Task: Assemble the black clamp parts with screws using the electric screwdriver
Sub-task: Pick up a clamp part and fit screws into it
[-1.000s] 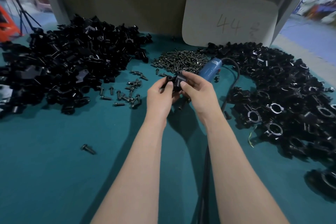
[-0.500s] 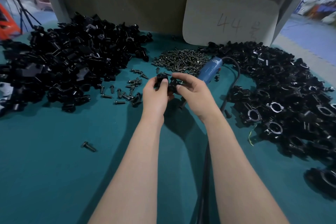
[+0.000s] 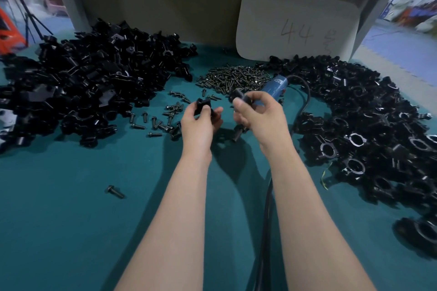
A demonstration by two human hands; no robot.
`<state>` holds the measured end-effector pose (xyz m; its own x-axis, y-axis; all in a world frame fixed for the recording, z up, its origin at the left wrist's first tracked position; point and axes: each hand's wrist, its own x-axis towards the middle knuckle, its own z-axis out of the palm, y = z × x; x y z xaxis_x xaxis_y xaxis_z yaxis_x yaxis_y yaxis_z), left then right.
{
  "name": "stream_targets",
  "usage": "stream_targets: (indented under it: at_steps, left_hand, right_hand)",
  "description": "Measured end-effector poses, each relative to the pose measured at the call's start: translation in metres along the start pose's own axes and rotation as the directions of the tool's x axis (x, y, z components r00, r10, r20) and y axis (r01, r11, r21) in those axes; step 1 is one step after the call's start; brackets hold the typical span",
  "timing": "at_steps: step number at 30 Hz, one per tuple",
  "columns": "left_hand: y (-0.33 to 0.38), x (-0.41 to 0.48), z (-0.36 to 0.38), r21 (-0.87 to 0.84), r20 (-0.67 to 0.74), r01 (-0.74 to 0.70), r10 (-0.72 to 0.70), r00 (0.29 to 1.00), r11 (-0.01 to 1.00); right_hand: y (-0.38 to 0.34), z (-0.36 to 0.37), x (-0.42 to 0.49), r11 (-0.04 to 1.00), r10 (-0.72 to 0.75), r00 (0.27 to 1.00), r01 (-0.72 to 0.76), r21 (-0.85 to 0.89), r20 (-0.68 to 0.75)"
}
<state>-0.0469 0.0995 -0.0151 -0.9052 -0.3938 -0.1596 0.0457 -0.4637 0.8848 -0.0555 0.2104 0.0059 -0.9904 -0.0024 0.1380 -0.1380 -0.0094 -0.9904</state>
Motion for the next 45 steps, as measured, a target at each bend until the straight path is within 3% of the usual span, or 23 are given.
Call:
stream_targets:
  at_steps: [2, 3, 9, 13, 16, 30, 40, 45]
  left_hand:
    - [-0.003, -0.003, 0.005, 0.082, 0.049, -0.047, 0.043, 0.998, 0.995]
    - [-0.004, -0.005, 0.008, 0.117, 0.078, -0.061, 0.052, 0.996, 0.991]
    - [-0.007, -0.010, 0.014, 0.222, 0.175, -0.157, 0.119, 0.977, 0.962]
    - [-0.006, -0.012, 0.015, 0.184, 0.180, -0.151, 0.118, 0.977, 0.971]
    - [-0.007, -0.016, 0.014, 0.242, 0.217, -0.265, 0.214, 0.952, 0.933]
    - [-0.012, -0.016, 0.007, 0.509, 0.220, -0.405, 0.340, 0.914, 0.760]
    - [-0.012, -0.016, 0.008, 0.582, 0.192, -0.390, 0.346, 0.919, 0.713]
    - [-0.015, -0.018, 0.008, 0.646, 0.226, -0.398, 0.335, 0.915, 0.651]
  right_hand:
    - [0.000, 0.009, -0.001, 0.968, 0.048, 0.998, -0.037, 0.248, -0.039]
    - [0.000, 0.014, -0.002, 0.965, 0.050, 0.997, -0.033, 0.259, -0.058]
    - [0.004, 0.019, -0.003, 0.999, -0.018, 0.989, 0.025, 0.045, -0.150]
    - [0.004, 0.021, -0.004, 0.989, 0.030, 0.989, -0.008, 0.150, -0.143]
    - [0.003, 0.021, -0.005, 0.977, 0.062, 0.988, -0.030, 0.212, -0.145]
    - [0.008, 0.020, -0.008, 0.976, 0.114, 0.990, -0.095, 0.197, -0.086]
    - [0.013, 0.017, -0.005, 0.997, 0.077, 0.988, -0.073, 0.031, -0.133]
    - [0.010, 0.018, -0.004, 0.989, -0.010, 0.990, -0.011, -0.146, -0.144]
